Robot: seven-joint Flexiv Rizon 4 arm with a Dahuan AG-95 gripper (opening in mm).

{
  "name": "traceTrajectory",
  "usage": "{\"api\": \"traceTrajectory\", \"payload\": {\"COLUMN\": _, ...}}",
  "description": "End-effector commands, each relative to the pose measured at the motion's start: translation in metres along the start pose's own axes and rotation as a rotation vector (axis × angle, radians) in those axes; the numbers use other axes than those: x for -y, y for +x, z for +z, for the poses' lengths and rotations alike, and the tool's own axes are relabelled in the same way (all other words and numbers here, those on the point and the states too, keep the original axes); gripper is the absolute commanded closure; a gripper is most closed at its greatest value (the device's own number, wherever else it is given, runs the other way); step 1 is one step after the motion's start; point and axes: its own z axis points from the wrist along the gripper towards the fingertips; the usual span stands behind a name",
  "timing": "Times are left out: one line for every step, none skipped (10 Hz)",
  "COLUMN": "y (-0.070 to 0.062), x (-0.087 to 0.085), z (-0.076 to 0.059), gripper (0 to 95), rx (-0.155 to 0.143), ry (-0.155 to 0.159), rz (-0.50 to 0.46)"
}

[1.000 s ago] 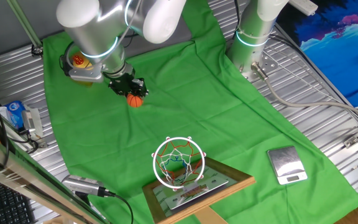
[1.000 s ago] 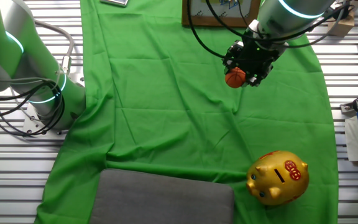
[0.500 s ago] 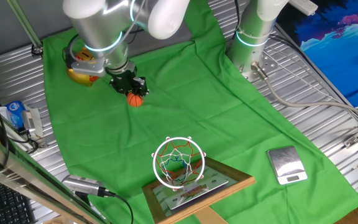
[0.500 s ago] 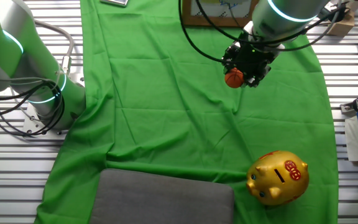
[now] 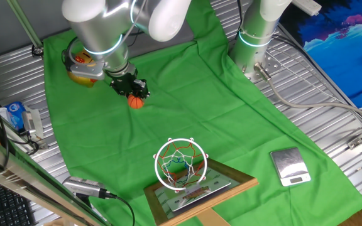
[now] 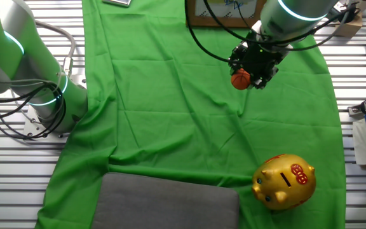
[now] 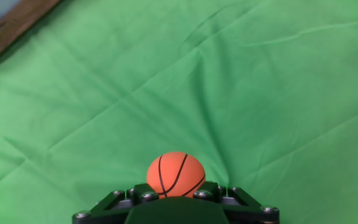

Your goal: Grab a basketball, release it and shoot it into the basket

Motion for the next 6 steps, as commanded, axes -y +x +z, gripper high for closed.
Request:
{"api": "traceTrajectory", "payload": {"y": 0.000, "x": 0.000, "z": 0.000, "gripper": 95.0, "rx": -0.004, "ry": -0.004, "rz": 0.001}}
{"api": "traceTrajectory", "payload": {"y": 0.000, "x": -0.001, "z": -0.003, "gripper": 95.0, "rx": -0.017, "ry": -0.021, "rz": 0.028}}
{"api": "traceTrajectory", "payload": {"y": 0.000, "x": -0.003, "z": -0.008, "gripper": 95.0, "rx": -0.018, "ry": -0.027, "rz": 0.041}}
{"api": "traceTrajectory", "payload": {"y": 0.000, "x": -0.008, "z": -0.029, "gripper": 95.0, "rx": -0.018, "ry": -0.034, "rz": 0.054}}
{"api": "traceTrajectory", "payload": {"y": -0.001, "x": -0.011, "z": -0.040, "gripper": 95.0, "rx": -0.019, "ry": -0.035, "rz": 0.055}}
{"api": "traceTrajectory", "payload": {"y": -0.003, "x": -0.016, "z": -0.055, "gripper": 95.0, "rx": -0.022, "ry": -0.039, "rz": 0.060}}
